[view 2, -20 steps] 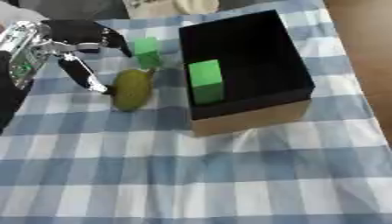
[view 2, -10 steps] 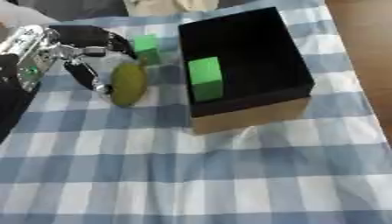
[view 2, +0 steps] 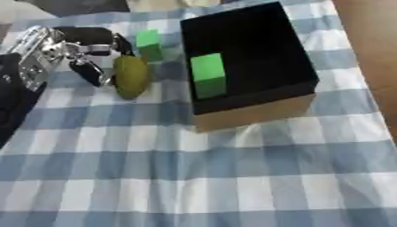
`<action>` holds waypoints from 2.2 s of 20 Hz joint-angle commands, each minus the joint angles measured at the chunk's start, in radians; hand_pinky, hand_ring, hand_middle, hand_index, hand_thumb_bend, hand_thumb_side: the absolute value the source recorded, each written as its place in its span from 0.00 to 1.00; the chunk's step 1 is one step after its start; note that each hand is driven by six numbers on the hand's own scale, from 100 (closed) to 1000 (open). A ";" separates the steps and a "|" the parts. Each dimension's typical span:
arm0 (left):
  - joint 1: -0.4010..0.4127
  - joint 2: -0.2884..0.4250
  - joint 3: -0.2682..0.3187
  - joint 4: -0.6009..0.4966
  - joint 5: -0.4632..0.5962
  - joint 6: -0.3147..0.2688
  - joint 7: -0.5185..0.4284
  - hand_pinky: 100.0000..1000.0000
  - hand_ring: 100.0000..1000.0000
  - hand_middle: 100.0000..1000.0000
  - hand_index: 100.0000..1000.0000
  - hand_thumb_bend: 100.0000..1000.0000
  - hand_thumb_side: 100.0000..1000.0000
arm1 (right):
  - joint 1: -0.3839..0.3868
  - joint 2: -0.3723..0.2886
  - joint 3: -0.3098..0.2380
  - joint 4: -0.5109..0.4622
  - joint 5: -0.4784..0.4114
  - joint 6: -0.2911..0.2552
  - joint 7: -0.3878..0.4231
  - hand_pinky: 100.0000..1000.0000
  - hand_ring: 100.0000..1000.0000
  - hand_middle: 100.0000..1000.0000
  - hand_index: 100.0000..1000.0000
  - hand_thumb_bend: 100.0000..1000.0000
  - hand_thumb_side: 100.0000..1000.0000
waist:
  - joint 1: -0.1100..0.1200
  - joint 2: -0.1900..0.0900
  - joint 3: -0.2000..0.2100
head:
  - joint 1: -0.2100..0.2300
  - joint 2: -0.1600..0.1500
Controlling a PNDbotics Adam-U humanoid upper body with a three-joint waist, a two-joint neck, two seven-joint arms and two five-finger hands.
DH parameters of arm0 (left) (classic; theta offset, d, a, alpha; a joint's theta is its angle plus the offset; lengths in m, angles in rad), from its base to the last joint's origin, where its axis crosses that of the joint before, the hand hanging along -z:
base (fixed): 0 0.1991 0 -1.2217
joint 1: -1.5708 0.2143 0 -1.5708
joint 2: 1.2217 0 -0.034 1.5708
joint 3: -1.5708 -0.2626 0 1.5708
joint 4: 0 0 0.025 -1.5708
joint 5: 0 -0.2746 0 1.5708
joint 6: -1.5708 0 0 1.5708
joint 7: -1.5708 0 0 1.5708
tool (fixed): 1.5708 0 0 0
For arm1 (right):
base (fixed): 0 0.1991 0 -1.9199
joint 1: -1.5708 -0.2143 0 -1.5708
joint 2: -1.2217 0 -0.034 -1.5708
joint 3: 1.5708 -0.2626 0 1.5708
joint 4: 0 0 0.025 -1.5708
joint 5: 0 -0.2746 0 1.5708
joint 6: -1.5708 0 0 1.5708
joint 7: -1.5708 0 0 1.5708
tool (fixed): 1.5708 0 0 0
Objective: Pick up objects on the table and place them in the box.
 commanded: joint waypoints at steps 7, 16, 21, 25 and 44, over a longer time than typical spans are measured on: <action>-0.019 0.059 0.019 -0.078 0.084 -0.322 -0.249 0.68 0.59 0.48 0.58 0.00 0.09 | 0.006 -0.014 -0.005 -0.010 -0.004 0.019 -0.002 0.93 1.00 0.41 0.90 0.00 0.41 | -0.011 -0.033 0.005 | -0.001 0.021; -0.017 0.093 0.025 -0.103 0.106 -0.322 -0.181 0.66 0.55 0.42 0.52 0.00 0.09 | 0.014 -0.027 -0.010 -0.010 -0.029 0.026 0.000 0.92 1.00 0.41 0.90 0.00 0.41 | -0.007 -0.055 0.013 | -0.011 0.037; -0.026 0.098 0.029 -0.155 0.160 -0.322 -0.177 0.66 0.54 0.41 0.51 0.00 0.10 | 0.017 -0.031 -0.011 -0.010 -0.032 0.025 -0.003 0.92 1.00 0.41 0.90 0.00 0.41 | -0.008 -0.063 0.014 | -0.015 0.039; -0.050 0.075 0.046 -0.194 0.209 -0.304 -0.176 0.66 0.54 0.41 0.51 0.00 0.11 | 0.015 -0.031 -0.012 -0.010 -0.034 0.026 -0.007 0.92 1.00 0.42 0.90 0.00 0.41 | -0.010 -0.064 0.010 | -0.013 0.035; -0.127 -0.138 0.095 -0.140 0.026 -0.171 0.095 0.65 0.54 0.42 0.53 0.00 0.09 | -0.037 -0.026 0.001 -0.010 -0.068 0.026 0.011 0.92 1.00 0.42 0.90 0.00 0.41 | -0.004 -0.042 -0.040 | 0.048 -0.004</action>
